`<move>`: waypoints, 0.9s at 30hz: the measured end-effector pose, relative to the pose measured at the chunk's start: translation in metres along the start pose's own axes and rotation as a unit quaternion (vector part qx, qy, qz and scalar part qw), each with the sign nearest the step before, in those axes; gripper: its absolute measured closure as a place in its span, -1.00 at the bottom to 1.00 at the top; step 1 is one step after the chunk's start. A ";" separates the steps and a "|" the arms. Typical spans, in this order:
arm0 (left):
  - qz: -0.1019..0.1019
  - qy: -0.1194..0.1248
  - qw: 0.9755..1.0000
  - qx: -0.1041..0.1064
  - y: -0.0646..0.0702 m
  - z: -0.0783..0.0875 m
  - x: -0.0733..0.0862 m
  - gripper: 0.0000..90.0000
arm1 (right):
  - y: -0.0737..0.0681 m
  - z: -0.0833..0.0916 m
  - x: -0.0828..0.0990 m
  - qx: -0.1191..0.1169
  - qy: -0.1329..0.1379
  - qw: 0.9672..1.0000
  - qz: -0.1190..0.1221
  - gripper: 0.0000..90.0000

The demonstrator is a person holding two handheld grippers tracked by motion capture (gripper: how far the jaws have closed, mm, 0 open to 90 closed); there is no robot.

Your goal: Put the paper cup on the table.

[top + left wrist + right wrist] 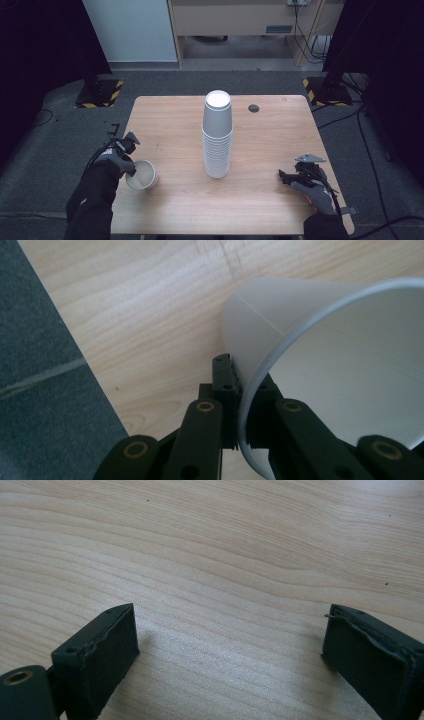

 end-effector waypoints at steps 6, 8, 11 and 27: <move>0.013 -0.037 0.999 0.016 0.002 -0.003 0.002 0.90 | 0.000 0.000 0.000 0.000 0.000 1.000 0.001 -0.83; 0.016 -0.041 0.999 0.018 0.003 -0.003 0.002 0.90 | 0.000 0.000 0.000 0.000 0.000 1.000 0.001 -0.83; 0.023 -0.043 0.999 0.018 0.002 -0.004 0.002 0.88 | 0.000 0.000 0.000 -0.001 0.000 1.000 0.001 -0.83; 0.045 0.130 0.990 0.033 -0.007 0.012 -0.001 0.20 | 0.000 0.000 0.000 -0.001 -0.001 1.000 0.001 -0.83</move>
Point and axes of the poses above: each handheld gripper's, and its own axes: z roughly backward along the jaws, x roughly out of its underside, y roughly to its right, the point moved 6 cm from there along -z, roughly forward along the jaws, and after that the axes turned 12 degrees about -y, right-handed, at the moved point
